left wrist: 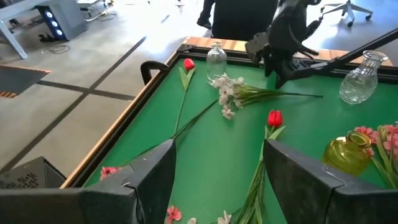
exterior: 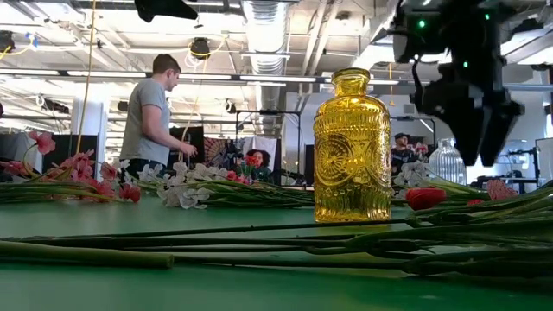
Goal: Sort flowers into vase by color
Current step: Put the right white flowers into the top transparent vase
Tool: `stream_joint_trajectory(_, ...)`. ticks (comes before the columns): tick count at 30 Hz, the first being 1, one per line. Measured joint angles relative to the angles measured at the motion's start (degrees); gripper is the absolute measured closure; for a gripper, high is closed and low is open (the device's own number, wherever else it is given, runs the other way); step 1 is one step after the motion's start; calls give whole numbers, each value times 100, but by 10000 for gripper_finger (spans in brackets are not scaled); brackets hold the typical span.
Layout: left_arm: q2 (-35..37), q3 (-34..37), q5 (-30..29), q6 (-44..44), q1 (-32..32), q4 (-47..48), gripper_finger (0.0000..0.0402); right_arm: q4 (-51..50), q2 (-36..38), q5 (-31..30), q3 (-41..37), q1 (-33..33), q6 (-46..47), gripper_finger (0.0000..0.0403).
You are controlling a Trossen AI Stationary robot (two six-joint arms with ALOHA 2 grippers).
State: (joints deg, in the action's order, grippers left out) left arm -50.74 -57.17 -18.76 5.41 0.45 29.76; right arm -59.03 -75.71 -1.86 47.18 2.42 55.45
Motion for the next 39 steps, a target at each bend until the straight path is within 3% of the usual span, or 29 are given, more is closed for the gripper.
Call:
stream_joint_trajectory(16,-2,2,-11,304,0,-6,169,1524,-48,-83,-1257,0,332,129)
stream_joint_trajectory(20,-2,2,-9,304,0,-6,169,1538,-47,-106,-1257,0,326,178)
stream_joint_trajectory(28,-2,2,-25,337,0,-7,169,1499,-36,-102,-1170,0,501,359)
stream_joint_trajectory(33,-2,2,-114,343,2,-7,169,1478,-34,-110,-713,0,383,368)
stream_joint_trajectory(39,-2,4,-116,343,2,-7,169,1321,-32,-188,141,120,-72,352)
